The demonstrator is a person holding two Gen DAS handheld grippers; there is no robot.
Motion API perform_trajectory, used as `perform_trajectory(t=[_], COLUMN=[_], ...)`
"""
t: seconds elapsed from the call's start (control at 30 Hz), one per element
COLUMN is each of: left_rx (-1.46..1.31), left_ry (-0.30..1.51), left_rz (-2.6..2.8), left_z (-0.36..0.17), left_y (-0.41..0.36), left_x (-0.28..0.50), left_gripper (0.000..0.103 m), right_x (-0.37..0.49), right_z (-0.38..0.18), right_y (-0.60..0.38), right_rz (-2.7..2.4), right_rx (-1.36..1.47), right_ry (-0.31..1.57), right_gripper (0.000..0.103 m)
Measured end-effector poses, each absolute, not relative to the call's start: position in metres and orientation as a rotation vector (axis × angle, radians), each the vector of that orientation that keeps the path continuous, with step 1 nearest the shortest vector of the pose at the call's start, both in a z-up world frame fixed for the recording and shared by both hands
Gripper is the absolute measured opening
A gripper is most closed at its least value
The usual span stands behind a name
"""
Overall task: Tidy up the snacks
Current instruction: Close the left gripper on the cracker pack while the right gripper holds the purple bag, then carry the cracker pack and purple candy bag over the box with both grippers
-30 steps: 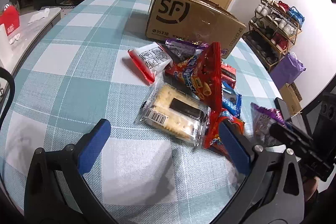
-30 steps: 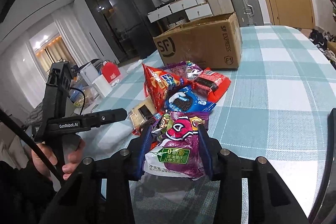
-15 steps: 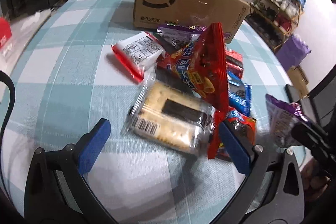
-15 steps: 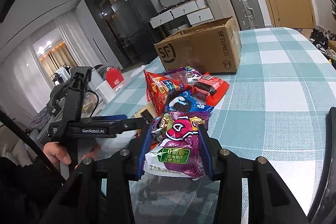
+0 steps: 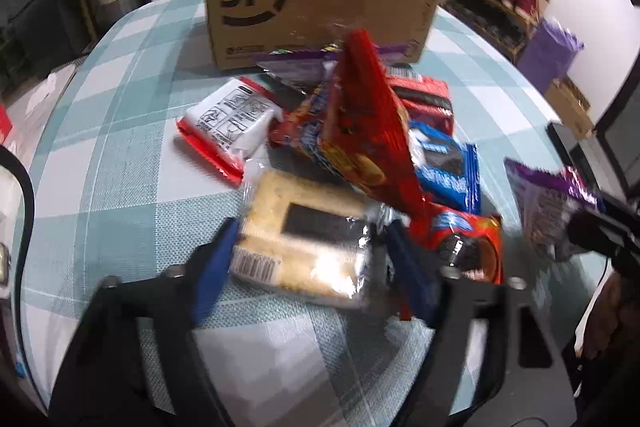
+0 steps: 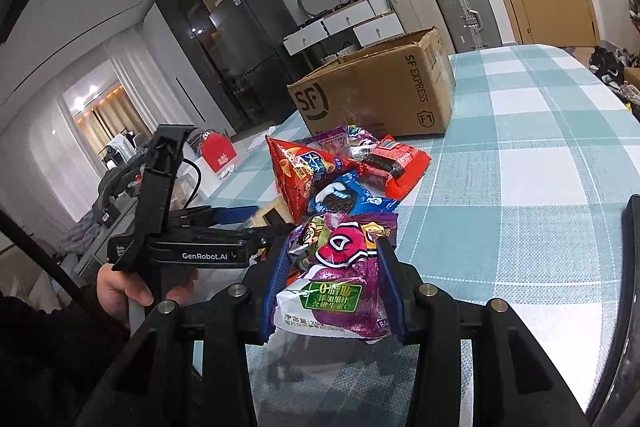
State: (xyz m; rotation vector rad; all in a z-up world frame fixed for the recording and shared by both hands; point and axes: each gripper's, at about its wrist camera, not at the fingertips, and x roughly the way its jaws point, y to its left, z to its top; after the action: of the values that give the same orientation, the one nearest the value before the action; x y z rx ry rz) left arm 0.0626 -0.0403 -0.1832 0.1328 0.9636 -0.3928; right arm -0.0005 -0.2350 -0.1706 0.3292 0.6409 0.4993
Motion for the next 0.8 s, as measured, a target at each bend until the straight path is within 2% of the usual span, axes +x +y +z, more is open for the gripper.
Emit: perform_trajectory(t=[0.5, 0.8], left_rx=[0.105, 0.059], left_ry=[0.961, 0.927], left_rz=[-0.403, -0.405], left_z=[-0.177, -0.154], left_y=[-0.025, 0.000], left_x=[0.042, 0.032], left_gripper=[0.056, 0.056], right_x=[-0.002, 0.003], right_z=[-0.160, -0.148], right_y=[-0.227, -0.224], right_rz=[0.487, 0.501], right_rx=[0.301, 0.304], right_ry=[0.639, 0.625], right_gripper=[0.042, 0.042])
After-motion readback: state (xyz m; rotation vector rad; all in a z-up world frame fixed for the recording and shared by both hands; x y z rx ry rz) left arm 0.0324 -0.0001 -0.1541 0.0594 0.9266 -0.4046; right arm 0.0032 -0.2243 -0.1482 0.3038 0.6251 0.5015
